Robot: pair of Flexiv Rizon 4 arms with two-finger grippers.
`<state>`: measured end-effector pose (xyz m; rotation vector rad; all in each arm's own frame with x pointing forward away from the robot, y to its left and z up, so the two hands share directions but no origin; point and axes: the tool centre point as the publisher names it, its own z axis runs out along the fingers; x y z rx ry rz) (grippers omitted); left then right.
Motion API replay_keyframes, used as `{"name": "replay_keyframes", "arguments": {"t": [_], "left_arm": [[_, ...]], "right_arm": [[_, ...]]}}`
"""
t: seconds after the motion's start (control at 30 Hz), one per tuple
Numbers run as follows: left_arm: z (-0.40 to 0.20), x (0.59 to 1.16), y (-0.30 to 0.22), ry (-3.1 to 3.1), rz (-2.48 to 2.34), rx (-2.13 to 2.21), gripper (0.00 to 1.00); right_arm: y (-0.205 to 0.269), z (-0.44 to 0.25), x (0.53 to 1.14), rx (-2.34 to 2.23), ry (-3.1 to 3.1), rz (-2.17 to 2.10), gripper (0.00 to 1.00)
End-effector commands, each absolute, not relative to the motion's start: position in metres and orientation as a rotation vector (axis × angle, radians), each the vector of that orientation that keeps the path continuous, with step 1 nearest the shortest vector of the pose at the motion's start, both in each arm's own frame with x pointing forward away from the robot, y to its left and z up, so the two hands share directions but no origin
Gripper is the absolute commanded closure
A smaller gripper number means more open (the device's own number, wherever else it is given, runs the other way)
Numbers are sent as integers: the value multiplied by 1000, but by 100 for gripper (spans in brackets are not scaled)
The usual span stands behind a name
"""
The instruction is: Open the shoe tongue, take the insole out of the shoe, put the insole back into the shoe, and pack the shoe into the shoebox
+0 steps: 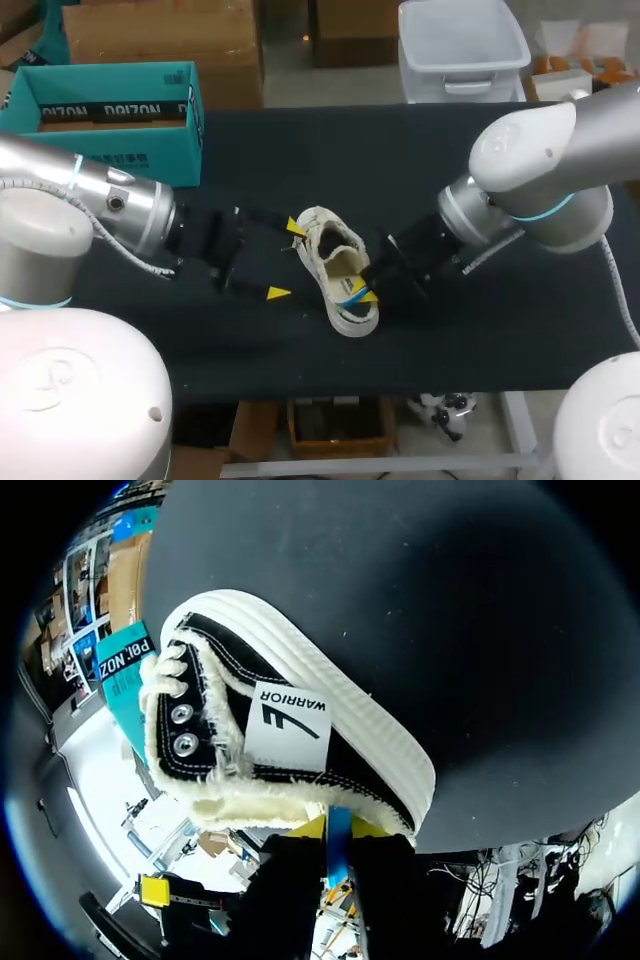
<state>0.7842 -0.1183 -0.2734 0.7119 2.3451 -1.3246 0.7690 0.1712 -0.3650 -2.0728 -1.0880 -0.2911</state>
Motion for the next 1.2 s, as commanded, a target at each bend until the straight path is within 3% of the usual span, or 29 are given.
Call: {"name": "replay_keyframes", "arguments": {"t": [0.03,0.13,0.27,0.37,0.43,0.47,0.5,1.2], "left_arm": [[-263,774,-108,2365,-1265,684,0],[-262,772,-105,2382,-1249,661,0],[-261,773,-102,2410,-1231,634,0],[-258,772,-99,2433,-1225,609,0],[-257,773,-97,2442,-1225,598,0],[-256,773,-95,2453,-1219,579,0],[-256,773,-94,2454,-1222,577,0],[-251,765,-64,2470,-1225,442,0]], "right_arm": [[172,-363,766,-2118,-1104,-258,71],[171,-365,764,-2121,-1101,-245,60],[169,-366,759,-2128,-1098,-233,58],[167,-363,755,-2135,-1101,-236,64],[167,-358,753,-2142,-1121,-245,82],[168,-355,752,-2146,-1131,-250,98],[168,-353,751,-2148,-1134,-248,100],[176,-396,765,-2155,-1124,-90,100]]}}
